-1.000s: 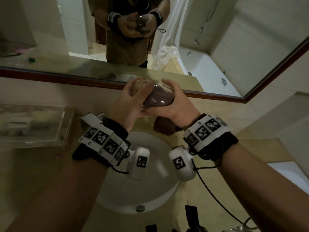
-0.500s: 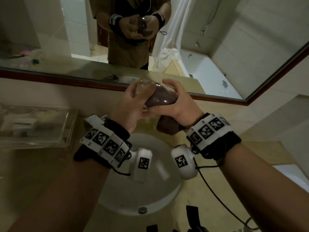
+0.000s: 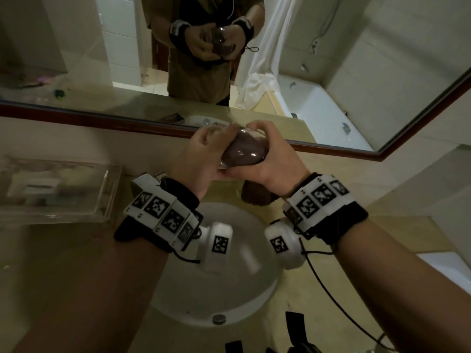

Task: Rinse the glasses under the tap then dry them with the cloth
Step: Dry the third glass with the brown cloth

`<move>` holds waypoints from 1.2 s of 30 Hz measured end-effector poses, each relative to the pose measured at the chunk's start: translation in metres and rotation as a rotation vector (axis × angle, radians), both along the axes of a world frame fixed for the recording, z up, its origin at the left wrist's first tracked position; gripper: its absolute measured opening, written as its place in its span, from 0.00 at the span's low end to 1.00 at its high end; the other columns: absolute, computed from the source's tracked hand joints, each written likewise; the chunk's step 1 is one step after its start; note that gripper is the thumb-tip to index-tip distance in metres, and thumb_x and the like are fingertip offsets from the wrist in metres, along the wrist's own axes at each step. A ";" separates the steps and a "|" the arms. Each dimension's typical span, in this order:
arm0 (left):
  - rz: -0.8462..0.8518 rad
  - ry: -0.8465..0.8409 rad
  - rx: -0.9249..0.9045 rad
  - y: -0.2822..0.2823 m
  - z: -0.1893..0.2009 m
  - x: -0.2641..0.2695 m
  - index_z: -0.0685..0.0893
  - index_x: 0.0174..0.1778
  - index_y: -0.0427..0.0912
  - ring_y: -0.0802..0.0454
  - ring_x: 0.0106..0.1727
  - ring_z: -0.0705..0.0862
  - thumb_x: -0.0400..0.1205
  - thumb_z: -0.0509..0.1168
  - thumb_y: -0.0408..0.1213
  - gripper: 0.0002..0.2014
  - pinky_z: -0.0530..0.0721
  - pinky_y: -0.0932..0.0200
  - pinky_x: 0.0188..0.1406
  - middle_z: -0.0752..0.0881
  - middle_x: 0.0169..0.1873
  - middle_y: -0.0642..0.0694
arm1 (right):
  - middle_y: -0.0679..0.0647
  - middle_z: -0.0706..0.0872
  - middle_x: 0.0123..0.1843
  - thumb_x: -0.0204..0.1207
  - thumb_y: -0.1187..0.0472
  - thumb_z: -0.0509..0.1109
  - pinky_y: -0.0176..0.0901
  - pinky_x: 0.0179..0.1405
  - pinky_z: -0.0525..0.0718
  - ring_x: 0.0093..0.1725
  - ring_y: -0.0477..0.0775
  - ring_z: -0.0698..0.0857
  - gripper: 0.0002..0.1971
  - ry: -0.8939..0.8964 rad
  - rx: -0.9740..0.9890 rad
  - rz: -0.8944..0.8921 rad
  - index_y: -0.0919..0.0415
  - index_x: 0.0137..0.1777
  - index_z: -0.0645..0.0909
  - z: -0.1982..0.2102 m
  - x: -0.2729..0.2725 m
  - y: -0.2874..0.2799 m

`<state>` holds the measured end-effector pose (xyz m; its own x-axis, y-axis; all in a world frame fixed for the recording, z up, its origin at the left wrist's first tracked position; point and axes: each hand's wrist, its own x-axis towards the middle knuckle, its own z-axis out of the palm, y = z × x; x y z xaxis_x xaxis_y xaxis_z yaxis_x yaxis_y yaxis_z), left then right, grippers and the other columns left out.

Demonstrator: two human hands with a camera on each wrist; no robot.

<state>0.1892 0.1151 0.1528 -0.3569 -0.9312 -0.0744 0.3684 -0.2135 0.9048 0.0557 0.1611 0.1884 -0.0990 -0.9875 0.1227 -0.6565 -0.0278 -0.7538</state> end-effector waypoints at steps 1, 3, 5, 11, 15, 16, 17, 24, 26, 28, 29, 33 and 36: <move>0.023 -0.023 -0.050 0.001 0.001 0.000 0.82 0.59 0.43 0.49 0.52 0.90 0.80 0.69 0.48 0.16 0.89 0.49 0.40 0.89 0.53 0.42 | 0.48 0.84 0.54 0.51 0.56 0.88 0.44 0.57 0.83 0.51 0.47 0.85 0.42 -0.116 0.068 -0.010 0.52 0.65 0.71 -0.001 -0.003 -0.002; 0.025 -0.061 -0.140 0.004 0.000 0.001 0.82 0.55 0.47 0.52 0.50 0.90 0.73 0.72 0.52 0.19 0.90 0.50 0.41 0.89 0.51 0.45 | 0.50 0.86 0.54 0.46 0.54 0.87 0.49 0.59 0.84 0.53 0.50 0.86 0.42 -0.321 0.184 0.000 0.52 0.63 0.74 -0.003 -0.009 -0.004; -0.009 -0.044 -0.116 0.003 -0.002 0.001 0.81 0.56 0.49 0.49 0.54 0.88 0.68 0.72 0.54 0.23 0.90 0.48 0.40 0.86 0.55 0.45 | 0.48 0.85 0.52 0.50 0.57 0.87 0.44 0.55 0.84 0.52 0.49 0.86 0.38 -0.325 0.169 -0.007 0.53 0.61 0.75 -0.003 -0.010 -0.002; -0.106 0.114 0.121 0.000 0.000 -0.003 0.80 0.62 0.45 0.47 0.56 0.88 0.84 0.62 0.53 0.17 0.89 0.47 0.48 0.87 0.56 0.45 | 0.49 0.83 0.59 0.61 0.53 0.83 0.39 0.54 0.79 0.55 0.51 0.84 0.44 0.363 -0.160 0.060 0.50 0.75 0.64 -0.001 0.004 0.013; 0.013 0.084 0.030 0.003 0.000 -0.006 0.80 0.58 0.45 0.47 0.55 0.89 0.81 0.68 0.43 0.11 0.89 0.48 0.43 0.87 0.55 0.42 | 0.45 0.82 0.55 0.56 0.59 0.86 0.34 0.51 0.81 0.51 0.45 0.84 0.43 -0.010 -0.015 0.025 0.50 0.70 0.68 0.001 -0.002 0.008; 0.033 0.074 -0.018 0.004 0.000 -0.006 0.80 0.57 0.45 0.48 0.53 0.89 0.80 0.70 0.41 0.12 0.89 0.51 0.40 0.87 0.55 0.42 | 0.46 0.83 0.54 0.55 0.61 0.86 0.34 0.49 0.81 0.50 0.44 0.84 0.41 -0.149 0.052 0.018 0.52 0.67 0.70 0.001 -0.005 0.006; 0.044 0.063 -0.060 0.006 0.000 -0.006 0.80 0.56 0.47 0.51 0.51 0.89 0.78 0.71 0.42 0.12 0.88 0.54 0.38 0.86 0.53 0.43 | 0.48 0.84 0.53 0.53 0.62 0.87 0.37 0.49 0.82 0.50 0.46 0.85 0.40 -0.290 0.127 0.018 0.54 0.66 0.72 0.000 -0.009 0.004; -0.075 0.108 0.047 0.006 -0.004 -0.011 0.77 0.70 0.42 0.40 0.63 0.86 0.74 0.71 0.60 0.34 0.88 0.37 0.49 0.83 0.65 0.38 | 0.50 0.85 0.57 0.52 0.52 0.86 0.44 0.57 0.83 0.53 0.50 0.85 0.44 0.046 -0.041 0.023 0.52 0.69 0.70 0.004 -0.010 0.012; -0.134 0.135 0.085 0.006 -0.001 -0.011 0.74 0.73 0.40 0.37 0.64 0.85 0.77 0.66 0.60 0.35 0.85 0.32 0.56 0.83 0.66 0.37 | 0.52 0.83 0.62 0.60 0.54 0.84 0.42 0.58 0.81 0.57 0.53 0.84 0.45 0.340 -0.148 0.076 0.53 0.75 0.65 0.004 -0.008 0.016; -0.093 0.131 0.077 0.006 0.000 -0.013 0.78 0.67 0.41 0.39 0.62 0.86 0.81 0.67 0.52 0.24 0.87 0.36 0.53 0.85 0.63 0.39 | 0.50 0.82 0.62 0.61 0.54 0.83 0.38 0.56 0.79 0.57 0.52 0.84 0.45 0.369 -0.185 0.082 0.53 0.76 0.63 0.003 -0.008 0.019; -0.063 0.116 0.061 0.007 0.001 -0.014 0.80 0.62 0.43 0.41 0.59 0.88 0.82 0.67 0.48 0.17 0.88 0.40 0.49 0.87 0.59 0.40 | 0.48 0.82 0.59 0.60 0.55 0.84 0.35 0.55 0.79 0.54 0.49 0.83 0.46 0.301 -0.168 0.062 0.53 0.76 0.63 0.002 -0.008 0.019; 0.007 0.014 -0.122 0.006 0.000 -0.015 0.82 0.52 0.54 0.47 0.53 0.89 0.73 0.74 0.48 0.13 0.89 0.47 0.41 0.88 0.49 0.50 | 0.46 0.84 0.53 0.54 0.62 0.87 0.37 0.56 0.82 0.51 0.45 0.85 0.41 -0.293 0.064 -0.011 0.55 0.67 0.71 0.001 -0.017 0.012; -0.029 -0.024 -0.174 0.008 0.001 -0.015 0.80 0.56 0.54 0.45 0.55 0.89 0.72 0.73 0.48 0.17 0.89 0.46 0.44 0.86 0.53 0.48 | 0.53 0.87 0.55 0.48 0.57 0.87 0.53 0.61 0.84 0.55 0.54 0.87 0.39 -0.399 0.122 -0.018 0.55 0.62 0.76 0.000 -0.023 0.009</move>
